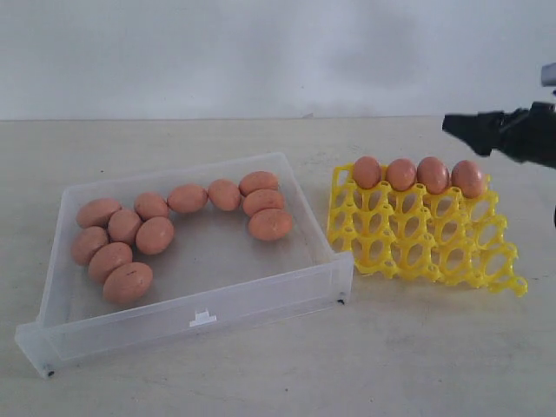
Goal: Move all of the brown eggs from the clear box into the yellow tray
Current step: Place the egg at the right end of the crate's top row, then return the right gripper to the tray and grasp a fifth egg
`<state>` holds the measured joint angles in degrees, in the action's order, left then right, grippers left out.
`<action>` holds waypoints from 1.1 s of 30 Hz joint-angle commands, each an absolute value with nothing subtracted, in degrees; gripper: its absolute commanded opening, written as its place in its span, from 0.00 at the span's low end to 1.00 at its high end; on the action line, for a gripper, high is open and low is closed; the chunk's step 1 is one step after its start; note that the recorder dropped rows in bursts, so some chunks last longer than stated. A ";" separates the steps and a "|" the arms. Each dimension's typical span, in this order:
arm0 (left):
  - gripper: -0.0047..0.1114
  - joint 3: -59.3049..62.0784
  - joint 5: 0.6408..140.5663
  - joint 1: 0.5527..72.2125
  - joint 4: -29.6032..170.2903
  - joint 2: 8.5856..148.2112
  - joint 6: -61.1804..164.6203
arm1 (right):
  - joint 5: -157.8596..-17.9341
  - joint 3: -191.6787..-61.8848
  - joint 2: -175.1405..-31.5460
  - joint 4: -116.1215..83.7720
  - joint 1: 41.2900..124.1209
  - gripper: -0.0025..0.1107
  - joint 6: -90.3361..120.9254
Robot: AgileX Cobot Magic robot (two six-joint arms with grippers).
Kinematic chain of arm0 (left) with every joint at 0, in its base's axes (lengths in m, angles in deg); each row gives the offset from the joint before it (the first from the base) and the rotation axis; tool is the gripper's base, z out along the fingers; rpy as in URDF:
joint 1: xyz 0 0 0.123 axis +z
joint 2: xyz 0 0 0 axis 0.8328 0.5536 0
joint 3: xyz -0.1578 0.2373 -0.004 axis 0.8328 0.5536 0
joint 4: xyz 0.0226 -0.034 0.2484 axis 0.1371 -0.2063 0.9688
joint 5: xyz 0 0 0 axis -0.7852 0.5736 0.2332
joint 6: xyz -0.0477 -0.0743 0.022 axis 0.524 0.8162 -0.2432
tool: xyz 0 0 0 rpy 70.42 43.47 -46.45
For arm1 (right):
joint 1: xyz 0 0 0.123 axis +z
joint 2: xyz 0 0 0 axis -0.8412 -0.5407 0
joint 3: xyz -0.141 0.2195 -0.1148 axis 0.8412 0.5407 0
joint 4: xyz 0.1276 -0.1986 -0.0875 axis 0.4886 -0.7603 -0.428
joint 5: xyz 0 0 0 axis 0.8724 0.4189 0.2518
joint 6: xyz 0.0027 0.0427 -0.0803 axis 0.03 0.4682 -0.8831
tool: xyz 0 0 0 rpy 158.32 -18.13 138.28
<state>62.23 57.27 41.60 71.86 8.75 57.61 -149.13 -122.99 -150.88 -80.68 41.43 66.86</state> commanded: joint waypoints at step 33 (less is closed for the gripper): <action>0.00 62.08 57.55 41.57 71.85 8.59 57.58 | -21.51 -171.24 -153.10 -10.83 95.52 0.28 -39.54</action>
<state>62.23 57.27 41.60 71.86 8.75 57.61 -20.71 -170.78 -152.45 -10.67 95.99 -36.30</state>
